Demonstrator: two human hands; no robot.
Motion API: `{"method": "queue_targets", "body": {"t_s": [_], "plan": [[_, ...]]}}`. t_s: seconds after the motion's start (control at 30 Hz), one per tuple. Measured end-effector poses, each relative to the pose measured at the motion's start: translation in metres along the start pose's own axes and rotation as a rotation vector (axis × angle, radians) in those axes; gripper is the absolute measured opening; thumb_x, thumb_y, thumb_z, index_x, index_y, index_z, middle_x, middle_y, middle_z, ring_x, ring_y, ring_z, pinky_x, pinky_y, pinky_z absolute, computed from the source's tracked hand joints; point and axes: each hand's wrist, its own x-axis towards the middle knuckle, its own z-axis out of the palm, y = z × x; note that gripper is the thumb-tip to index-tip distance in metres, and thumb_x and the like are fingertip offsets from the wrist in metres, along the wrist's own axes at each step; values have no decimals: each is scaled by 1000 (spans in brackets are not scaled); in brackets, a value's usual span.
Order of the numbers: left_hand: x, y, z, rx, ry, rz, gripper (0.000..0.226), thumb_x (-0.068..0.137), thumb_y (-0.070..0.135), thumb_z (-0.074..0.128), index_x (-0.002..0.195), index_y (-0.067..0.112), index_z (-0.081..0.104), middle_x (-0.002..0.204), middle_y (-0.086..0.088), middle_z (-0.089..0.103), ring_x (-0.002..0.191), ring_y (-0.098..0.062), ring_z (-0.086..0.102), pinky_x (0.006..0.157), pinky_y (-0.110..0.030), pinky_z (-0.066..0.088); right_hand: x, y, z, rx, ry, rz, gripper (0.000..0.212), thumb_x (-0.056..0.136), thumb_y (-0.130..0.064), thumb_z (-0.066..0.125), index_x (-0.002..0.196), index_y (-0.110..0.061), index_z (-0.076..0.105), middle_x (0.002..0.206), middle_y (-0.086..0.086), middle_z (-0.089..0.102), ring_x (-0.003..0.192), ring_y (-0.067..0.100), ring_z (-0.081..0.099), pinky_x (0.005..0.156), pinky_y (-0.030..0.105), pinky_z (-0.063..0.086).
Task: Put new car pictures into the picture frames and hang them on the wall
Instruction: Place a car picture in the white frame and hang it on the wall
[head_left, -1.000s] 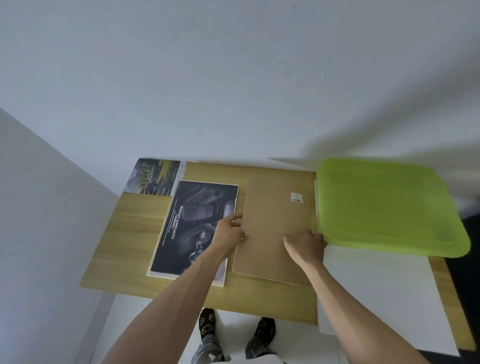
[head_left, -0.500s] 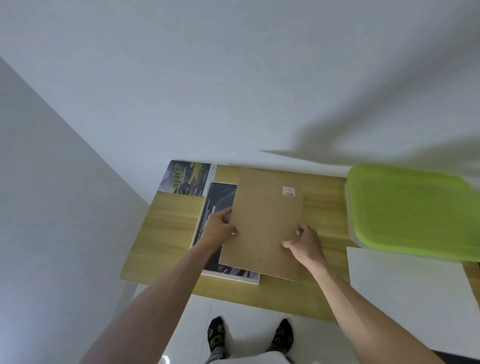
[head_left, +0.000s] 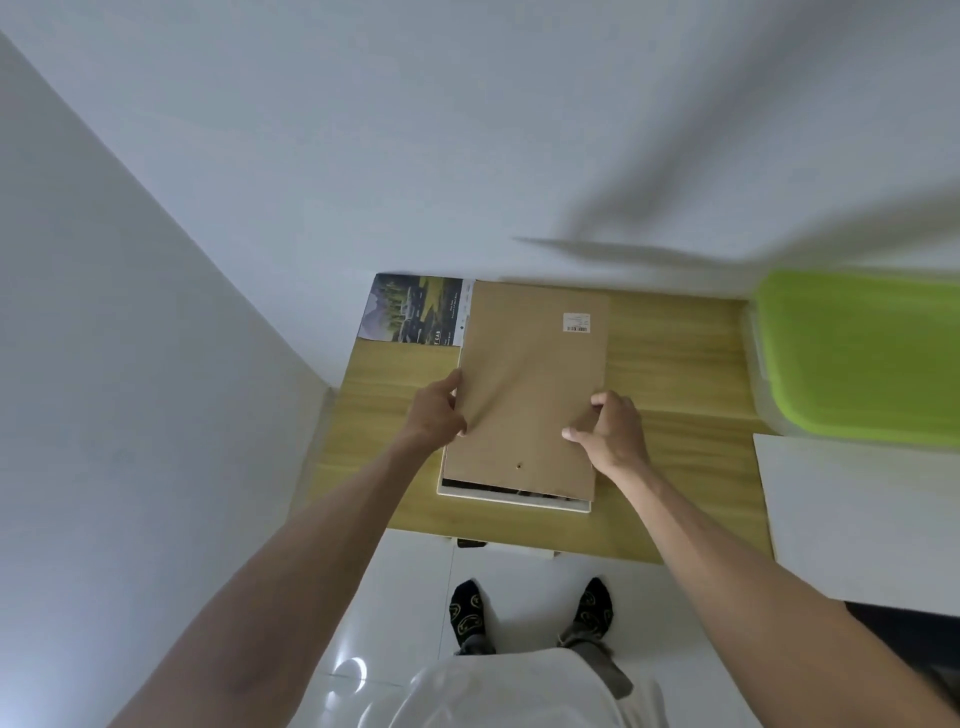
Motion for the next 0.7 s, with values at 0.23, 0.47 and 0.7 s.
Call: {"method": "queue_targets", "body": {"t_s": [0.23,0.47,0.7], "plan": [[8,-23,7,102,-26,34,84,72,-11,66,147,15,41,90,-10,67,83,-30,70,69,-30,53,-7,7,20,-21,1,62,62,81,-19,79,133,-3,50,138,14,44,126,23,45,88,15,28],[15,-23,5,109,-66,9,81,68,-10,74,142,12,48,97,-12,69,92,-30,69,73,-28,50,-6,8,27,-21,26,125,61,79,-17,81,131,-4,52,137,12,48,125,25,47,91,20,32],[27,-32,3,193,-68,27,45,59,-3,83,102,4,72,86,-7,57,79,-23,59,69,-28,48,-9,4,33,-80,63,153,64,77,-22,82,133,-8,56,134,9,53,128,27,44,99,32,39]]}}
